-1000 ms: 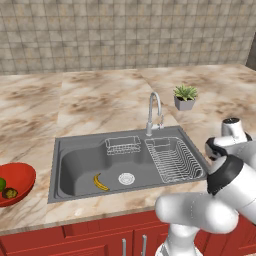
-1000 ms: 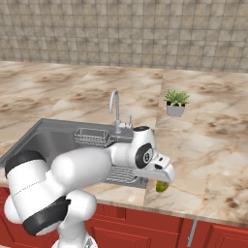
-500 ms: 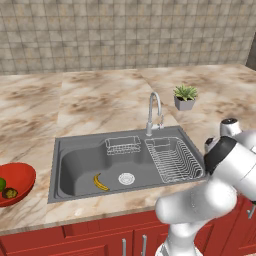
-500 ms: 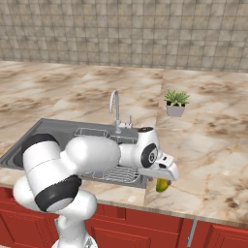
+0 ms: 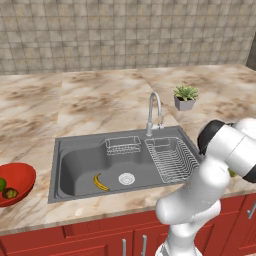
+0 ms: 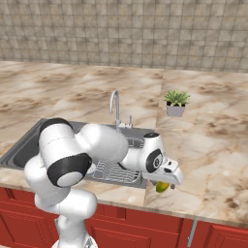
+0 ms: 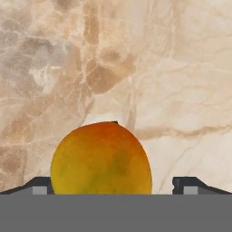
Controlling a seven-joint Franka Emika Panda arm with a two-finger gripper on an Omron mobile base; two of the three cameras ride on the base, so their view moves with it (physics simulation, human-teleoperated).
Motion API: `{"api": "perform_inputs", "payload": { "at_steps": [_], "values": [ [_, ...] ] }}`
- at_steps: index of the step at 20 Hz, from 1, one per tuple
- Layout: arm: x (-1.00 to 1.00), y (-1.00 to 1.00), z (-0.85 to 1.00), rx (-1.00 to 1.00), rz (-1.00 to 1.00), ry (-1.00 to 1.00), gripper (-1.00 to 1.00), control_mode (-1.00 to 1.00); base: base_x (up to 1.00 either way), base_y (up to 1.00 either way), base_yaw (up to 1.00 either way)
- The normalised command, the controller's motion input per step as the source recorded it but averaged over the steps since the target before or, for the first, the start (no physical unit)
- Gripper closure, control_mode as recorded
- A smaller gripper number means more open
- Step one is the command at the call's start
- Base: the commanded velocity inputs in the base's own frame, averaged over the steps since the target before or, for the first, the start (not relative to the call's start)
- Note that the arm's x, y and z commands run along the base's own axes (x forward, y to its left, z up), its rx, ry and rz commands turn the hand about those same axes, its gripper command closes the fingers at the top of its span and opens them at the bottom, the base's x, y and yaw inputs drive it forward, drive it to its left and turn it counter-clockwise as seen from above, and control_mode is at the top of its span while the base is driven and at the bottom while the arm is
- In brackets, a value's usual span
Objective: There is a mixed pile of frozen fruits and vegetables on the counter. Locate all the frozen vegetables and place the items in a bowl on the counter. Take all the frozen fruits and defrost them in a running sink.
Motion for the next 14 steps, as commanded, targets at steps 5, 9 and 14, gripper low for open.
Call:
{"api": "perform_inputs", "payload": {
  "at_steps": [5, 9, 14],
  "values": [
    [0.06, 0.0, -0.49, 0.0, 0.0, 0.0, 1.0, -1.0, 0.0, 0.0, 0.0],
    [0.02, 0.0, -0.18, 0.0, 0.0, -0.01, 1.0, -1.0, 0.0, 0.0, 0.0],
    [0.0, 0.05, 0.0, 0.0, 0.0, -0.04, 1.0, -1.0, 0.0, 0.0, 0.0]
  ]
}}
